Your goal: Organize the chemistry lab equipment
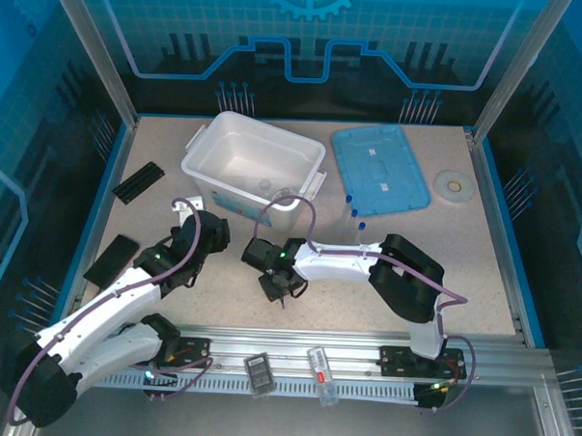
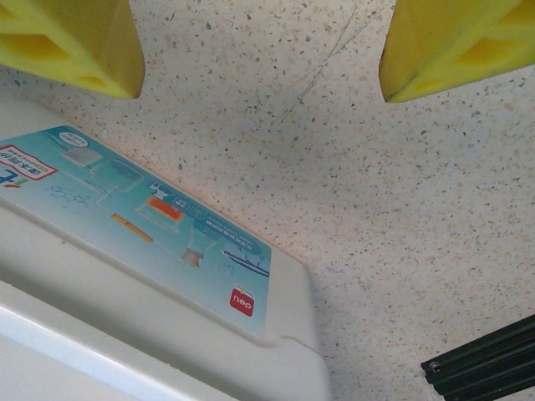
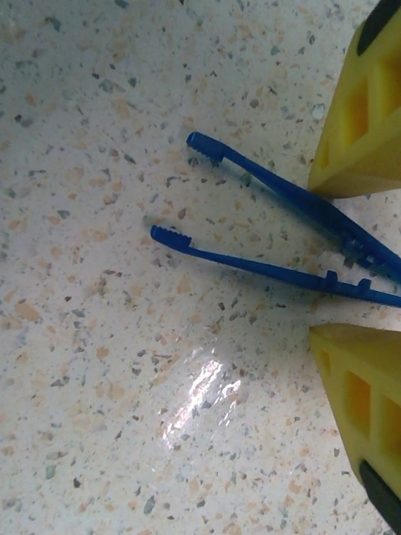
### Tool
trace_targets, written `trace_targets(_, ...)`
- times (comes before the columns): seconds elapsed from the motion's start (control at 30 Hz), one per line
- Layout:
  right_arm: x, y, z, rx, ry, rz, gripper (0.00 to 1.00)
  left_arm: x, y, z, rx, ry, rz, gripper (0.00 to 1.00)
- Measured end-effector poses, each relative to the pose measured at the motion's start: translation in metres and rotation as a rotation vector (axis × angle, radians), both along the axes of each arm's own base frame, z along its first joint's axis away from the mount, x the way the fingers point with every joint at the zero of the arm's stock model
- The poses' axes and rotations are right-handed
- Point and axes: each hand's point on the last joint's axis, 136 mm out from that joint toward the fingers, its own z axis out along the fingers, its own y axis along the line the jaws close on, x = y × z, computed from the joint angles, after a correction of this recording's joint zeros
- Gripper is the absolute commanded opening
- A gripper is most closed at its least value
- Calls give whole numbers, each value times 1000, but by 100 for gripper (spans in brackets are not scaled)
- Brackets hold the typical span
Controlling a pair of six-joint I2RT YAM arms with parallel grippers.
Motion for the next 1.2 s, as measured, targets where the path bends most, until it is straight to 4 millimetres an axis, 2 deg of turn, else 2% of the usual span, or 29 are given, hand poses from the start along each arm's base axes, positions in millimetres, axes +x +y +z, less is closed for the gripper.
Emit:
trace_targets(0.47,1,-3,-1,-26,-1,19,19,0,-1,-4,-8,8,-5,75)
trace_targets(0.7,5,-5,4,-44,-29,48,17,1,-1,-4,-9,5,-5,75)
trace_targets(0.83,10,-1,25,-19,-61,78,15,1,-1,-4,-9,5,-4,75)
trace_targets(1.2,34,19,115,124,-188,142,16,-2,2,0,-13,-4,1,75)
